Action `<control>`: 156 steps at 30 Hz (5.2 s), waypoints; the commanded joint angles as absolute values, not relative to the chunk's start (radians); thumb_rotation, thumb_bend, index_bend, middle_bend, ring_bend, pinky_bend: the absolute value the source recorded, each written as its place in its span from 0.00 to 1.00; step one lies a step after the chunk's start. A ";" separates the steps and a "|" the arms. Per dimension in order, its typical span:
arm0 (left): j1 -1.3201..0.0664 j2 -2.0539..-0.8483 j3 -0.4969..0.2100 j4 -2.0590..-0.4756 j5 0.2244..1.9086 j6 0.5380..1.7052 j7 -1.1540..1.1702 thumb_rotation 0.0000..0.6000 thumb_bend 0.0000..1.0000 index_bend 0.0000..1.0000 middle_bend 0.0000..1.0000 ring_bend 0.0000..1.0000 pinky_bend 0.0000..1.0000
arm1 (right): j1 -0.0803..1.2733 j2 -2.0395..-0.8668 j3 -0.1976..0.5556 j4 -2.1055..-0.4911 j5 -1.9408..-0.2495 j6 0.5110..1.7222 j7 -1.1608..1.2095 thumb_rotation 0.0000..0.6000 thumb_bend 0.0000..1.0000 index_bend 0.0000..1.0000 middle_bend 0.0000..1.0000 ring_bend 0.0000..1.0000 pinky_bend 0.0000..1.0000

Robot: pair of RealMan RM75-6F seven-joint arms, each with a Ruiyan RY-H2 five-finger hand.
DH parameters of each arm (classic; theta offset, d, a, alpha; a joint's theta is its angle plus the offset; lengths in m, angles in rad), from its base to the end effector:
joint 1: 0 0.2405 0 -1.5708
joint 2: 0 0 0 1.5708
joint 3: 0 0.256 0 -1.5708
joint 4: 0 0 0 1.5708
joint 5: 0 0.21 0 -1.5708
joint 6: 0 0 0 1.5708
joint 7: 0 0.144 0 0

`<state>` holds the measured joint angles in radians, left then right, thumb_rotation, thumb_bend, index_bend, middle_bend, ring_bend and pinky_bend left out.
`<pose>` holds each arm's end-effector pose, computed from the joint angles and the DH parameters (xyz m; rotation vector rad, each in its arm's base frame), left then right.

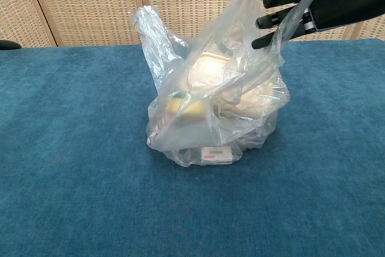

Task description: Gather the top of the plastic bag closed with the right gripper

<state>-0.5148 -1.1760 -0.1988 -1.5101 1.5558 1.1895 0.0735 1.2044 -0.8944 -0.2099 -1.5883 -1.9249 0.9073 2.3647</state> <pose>-0.2075 0.3276 0.1323 -1.7551 -0.5718 -1.0506 -0.0902 -0.3523 0.1283 -1.2557 2.4525 -0.9522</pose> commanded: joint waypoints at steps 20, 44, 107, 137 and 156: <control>-0.843 -1.535 -0.309 -1.258 1.514 1.040 0.154 1.00 0.26 0.00 0.00 0.00 0.00 | 1.244 -0.884 -0.278 -1.589 -1.929 0.940 2.352 1.00 0.00 0.73 0.75 0.44 0.30; -0.964 -1.604 -0.311 -1.285 1.358 0.899 0.182 1.00 0.39 0.36 0.00 0.00 0.07 | 1.279 -0.899 -0.327 -1.585 -1.944 0.973 2.317 1.00 0.00 0.73 0.75 0.44 0.30; -0.987 -1.510 -0.290 -1.376 1.676 1.308 0.180 1.00 0.44 0.70 0.00 0.00 0.11 | 0.961 -1.024 0.083 -1.837 -1.359 0.767 1.688 1.00 0.08 0.47 0.42 0.07 0.09; -1.067 -1.602 -0.337 -1.365 1.577 1.238 0.208 1.00 0.45 0.69 0.00 0.00 0.11 | 0.914 -1.056 0.190 -1.795 -1.495 0.704 1.857 1.00 0.05 0.32 0.29 0.04 0.04; -1.107 -1.658 -0.365 -1.343 1.502 1.196 0.215 1.00 0.44 0.68 0.00 0.00 0.11 | 0.912 -1.079 0.185 -1.766 -1.542 0.723 1.926 1.00 0.05 0.32 0.29 0.06 0.07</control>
